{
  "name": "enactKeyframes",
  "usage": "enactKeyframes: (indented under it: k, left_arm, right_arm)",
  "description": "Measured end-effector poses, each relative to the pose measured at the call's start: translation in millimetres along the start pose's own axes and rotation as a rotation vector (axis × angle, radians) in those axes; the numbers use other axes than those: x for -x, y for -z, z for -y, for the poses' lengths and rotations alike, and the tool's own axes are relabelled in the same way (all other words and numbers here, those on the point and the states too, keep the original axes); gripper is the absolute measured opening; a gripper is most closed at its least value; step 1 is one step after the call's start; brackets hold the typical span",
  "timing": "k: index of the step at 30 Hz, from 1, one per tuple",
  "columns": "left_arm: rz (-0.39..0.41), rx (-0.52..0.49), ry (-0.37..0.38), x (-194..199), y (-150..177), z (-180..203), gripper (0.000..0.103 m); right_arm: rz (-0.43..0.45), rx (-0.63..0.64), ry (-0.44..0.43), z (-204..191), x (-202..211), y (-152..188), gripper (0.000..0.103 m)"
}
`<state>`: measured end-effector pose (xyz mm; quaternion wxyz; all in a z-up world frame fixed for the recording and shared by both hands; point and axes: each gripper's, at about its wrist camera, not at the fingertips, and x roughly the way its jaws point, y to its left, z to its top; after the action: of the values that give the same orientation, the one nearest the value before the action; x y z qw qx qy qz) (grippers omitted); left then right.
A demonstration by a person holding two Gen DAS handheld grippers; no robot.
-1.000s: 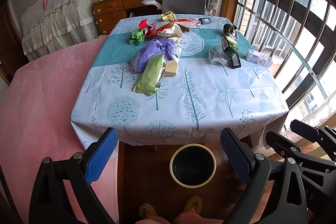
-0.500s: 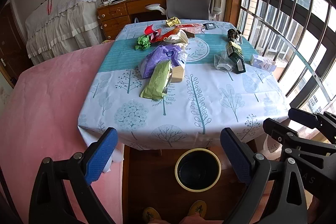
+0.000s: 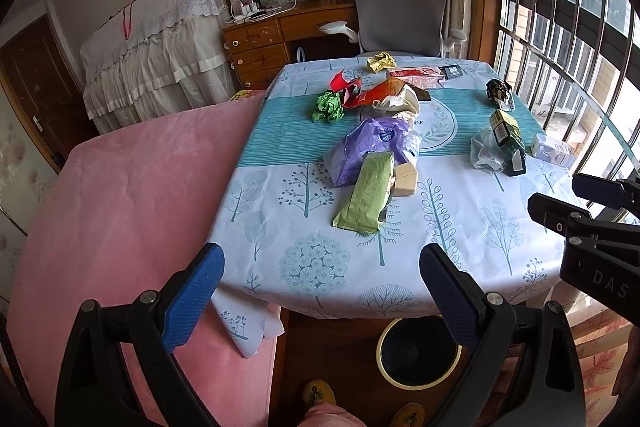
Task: Collect trash
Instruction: 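Grasp the green snack wrapper with the right gripper while the left gripper grasps the purple bag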
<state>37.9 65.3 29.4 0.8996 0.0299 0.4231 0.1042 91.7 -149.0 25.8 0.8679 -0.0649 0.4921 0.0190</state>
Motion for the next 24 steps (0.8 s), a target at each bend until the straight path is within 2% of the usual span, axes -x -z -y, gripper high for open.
enactKeyframes:
  k: [4,12,20,22,24]
  left_arm:
    - [-0.016,0.007,0.009,-24.4,-16.4,-24.5,0.097]
    - [-0.091,0.012,0.064,-94.6,-50.5,-79.0,0.097]
    - [-0.192,0.02,0.109,-166.4,-64.7,-137.4,0.097]
    - [-0.229,0.022,0.126,-184.3,-63.9,-150.7,0.097]
    - [-0.258,0.012,0.144,-199.1,-63.8,-158.9,0.097]
  right_arm:
    - [-0.023,0.003,0.008,-13.3,-22.2,-24.4,0.058]
    - [-0.123,-0.062,-0.003,-52.8,-84.9,-69.9,0.058]
    - [-0.221,-0.183,-0.067,-78.1,-143.9,-90.5,0.058]
    - [-0.237,-0.214,-0.082,-83.4,-157.1,-94.4,0.067]
    - [-0.249,-0.239,-0.089,-86.7,-167.8,-95.0,0.07]
